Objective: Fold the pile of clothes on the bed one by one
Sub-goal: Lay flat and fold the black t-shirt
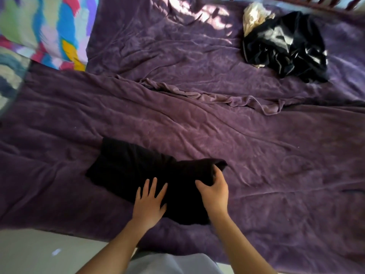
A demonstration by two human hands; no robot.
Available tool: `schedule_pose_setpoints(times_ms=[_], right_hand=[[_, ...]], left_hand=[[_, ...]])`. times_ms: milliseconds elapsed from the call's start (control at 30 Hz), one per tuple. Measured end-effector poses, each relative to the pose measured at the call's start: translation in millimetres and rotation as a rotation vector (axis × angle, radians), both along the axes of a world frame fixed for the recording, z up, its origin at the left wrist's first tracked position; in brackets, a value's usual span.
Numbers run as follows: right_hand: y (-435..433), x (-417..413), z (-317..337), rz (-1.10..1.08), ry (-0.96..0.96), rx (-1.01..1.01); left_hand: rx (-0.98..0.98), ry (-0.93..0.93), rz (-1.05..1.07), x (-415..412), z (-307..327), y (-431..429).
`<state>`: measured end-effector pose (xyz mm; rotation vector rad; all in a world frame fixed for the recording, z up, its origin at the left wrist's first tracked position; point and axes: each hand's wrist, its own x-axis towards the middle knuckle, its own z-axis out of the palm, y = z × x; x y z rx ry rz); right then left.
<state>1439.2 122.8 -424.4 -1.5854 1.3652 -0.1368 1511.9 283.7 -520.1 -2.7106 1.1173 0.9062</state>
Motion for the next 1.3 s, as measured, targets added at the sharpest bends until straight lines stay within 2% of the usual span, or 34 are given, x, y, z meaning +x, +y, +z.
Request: schedule_pose_setpoints(times_ms=[33, 67, 133, 167, 200, 233, 267, 300, 333, 367, 400, 433, 467, 500, 533, 633, 700, 767, 800, 867, 900, 967, 1067, 1133, 1300], right_hand=[[10.1, 19.4, 10.3, 0.08, -0.032, -0.022], [21.1, 40.5, 18.1, 0.157, -0.073, -0.023], [46.6, 84.9, 28.7, 0.298, -0.192, 0.091], [59.0, 104.8, 32.2, 0.368, -0.239, 0.193], [70.3, 121.0, 32.8, 0.443, -0.258, 0.287], [80.0, 132.1, 30.6, 0.52, -0.251, 0.343], [87.3, 137.4, 25.8, 0.585, -0.234, 0.353], [91.3, 137.4, 19.1, 0.628, -0.215, 0.333], [92.7, 133.3, 11.4, 0.657, -0.195, 0.291], [92.5, 125.7, 3.1, 0.691, -0.165, 0.233], [91.8, 116.1, -6.0, 0.734, -0.119, 0.159], [90.4, 105.8, -15.1, 0.796, -0.041, 0.072], [88.6, 95.4, -24.5, 0.87, 0.058, -0.016], [87.4, 85.9, -32.4, 0.959, 0.162, -0.085], [87.9, 77.5, -39.1, 1.056, 0.249, -0.146], [94.9, 63.0, -52.2, 1.316, 0.397, -0.315], [102.7, 60.5, -61.6, 1.385, 0.47, -0.366], [110.5, 64.4, -64.1, 1.38, 0.539, -0.361], [115.6, 67.2, -62.5, 1.351, 0.559, -0.368], [120.6, 73.2, -62.3, 1.261, 0.543, -0.486], [120.7, 75.8, -60.6, 1.212, 0.555, -0.529], [116.6, 78.1, -60.0, 1.13, 0.515, -0.573], [97.9, 78.9, -57.3, 1.074, 0.376, -0.53], [78.8, 77.9, -50.4, 1.042, 0.288, -0.682], [26.9, 52.7, 0.4, 1.043, 0.239, -0.864]], left_hand=[[-0.019, 0.023, 0.015, 3.3, 6.2, 2.3], [-0.119, 0.128, 0.147, 6.4, 12.1, 3.5], [-0.464, 0.449, 0.612, 19.2, 30.5, 7.2], [-0.625, 0.546, 0.832, 28.9, 43.1, 11.4], [-0.837, 0.679, 1.144, 40.7, 53.0, 20.3], [-1.051, 0.839, 1.36, 49.7, 60.3, 30.3], [-1.239, 0.977, 1.492, 60.6, 62.6, 38.5], [-1.337, 1.003, 1.59, 71.2, 68.2, 44.9], [-1.363, 1.03, 1.694, 80.5, 70.9, 49.9], [-1.316, 1.009, 1.704, 87.4, 76.0, 52.8], [-1.233, 0.903, 1.614, 95.6, 72.9, 51.4], [-1.143, 0.944, 1.621, 103.7, 67.1, 52.7], [-1.051, 0.862, 1.692, 109.3, 62.0, 50.4], [-0.949, 0.653, 1.701, 112.7, 57.3, 46.8], [-0.913, 0.532, 1.698, 115.0, 54.0, 43.8], [-0.853, 0.301, 1.606, 107.7, 51.1, 40.0], [-0.724, 0.068, 1.436, 98.1, 52.8, 45.5], [-0.591, -0.282, 0.959, 92.8, 52.7, 52.9], [-0.552, -0.376, 0.671, 90.9, 50.8, 55.4], [-0.417, -0.398, 0.141, 96.8, 43.2, 59.2], [-0.28, -0.326, -0.016, 105.0, 40.0, 62.0], [-0.017, -0.135, -0.12, 120.7, 30.4, 72.4], [0.122, -0.125, -0.169, 137.7, 21.8, 84.7], [0.052, -0.202, -0.202, 139.1, 28.4, 79.6], [-0.416, -0.339, -0.293, 120.7, 38.9, 31.6]])
